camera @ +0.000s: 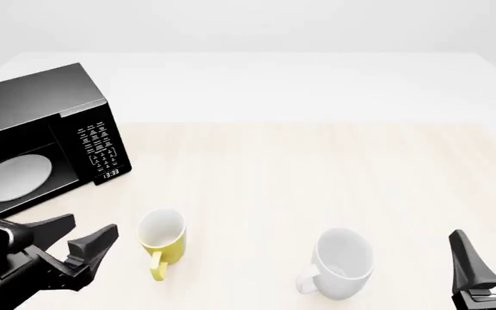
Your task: Put the yellow and white mug in the microwave and close it.
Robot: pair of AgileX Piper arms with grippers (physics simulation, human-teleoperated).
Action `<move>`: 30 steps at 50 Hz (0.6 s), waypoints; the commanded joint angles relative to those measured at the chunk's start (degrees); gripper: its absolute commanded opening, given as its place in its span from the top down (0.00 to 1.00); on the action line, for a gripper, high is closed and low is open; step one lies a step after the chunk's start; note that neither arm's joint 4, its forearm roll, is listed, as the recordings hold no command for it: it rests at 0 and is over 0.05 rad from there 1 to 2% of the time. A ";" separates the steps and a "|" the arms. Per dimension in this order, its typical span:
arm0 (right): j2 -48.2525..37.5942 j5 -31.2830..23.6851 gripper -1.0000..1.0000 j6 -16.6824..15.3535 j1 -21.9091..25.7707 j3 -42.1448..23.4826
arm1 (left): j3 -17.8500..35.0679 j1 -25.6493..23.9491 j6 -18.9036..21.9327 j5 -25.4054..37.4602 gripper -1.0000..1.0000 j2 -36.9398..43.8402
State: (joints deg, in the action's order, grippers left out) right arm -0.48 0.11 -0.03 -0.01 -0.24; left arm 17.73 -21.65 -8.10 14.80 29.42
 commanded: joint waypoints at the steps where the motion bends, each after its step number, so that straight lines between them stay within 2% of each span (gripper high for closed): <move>1: 0.02 0.00 0.00 -0.01 0.01 0.00 | -0.17 -1.98 -5.35 -3.04 0.00 7.46; 11: -0.01 0.00 0.00 -0.01 0.00 0.00 | -3.09 -1.90 -9.09 -6.84 0.00 13.03; 17: 0.00 0.00 0.00 0.00 0.01 0.00 | -3.92 -1.81 -9.94 -8.23 0.00 14.83; 27: -0.01 0.00 0.00 0.00 0.00 0.00 | -6.00 -2.11 -13.68 -14.04 0.00 22.49; 30: 0.00 0.00 0.00 -0.01 0.00 0.00 | -6.16 -2.17 -13.33 -14.86 0.00 23.00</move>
State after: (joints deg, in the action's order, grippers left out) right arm -0.49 0.11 -0.03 -0.01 -0.24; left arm 13.04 -23.45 -19.12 4.05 47.21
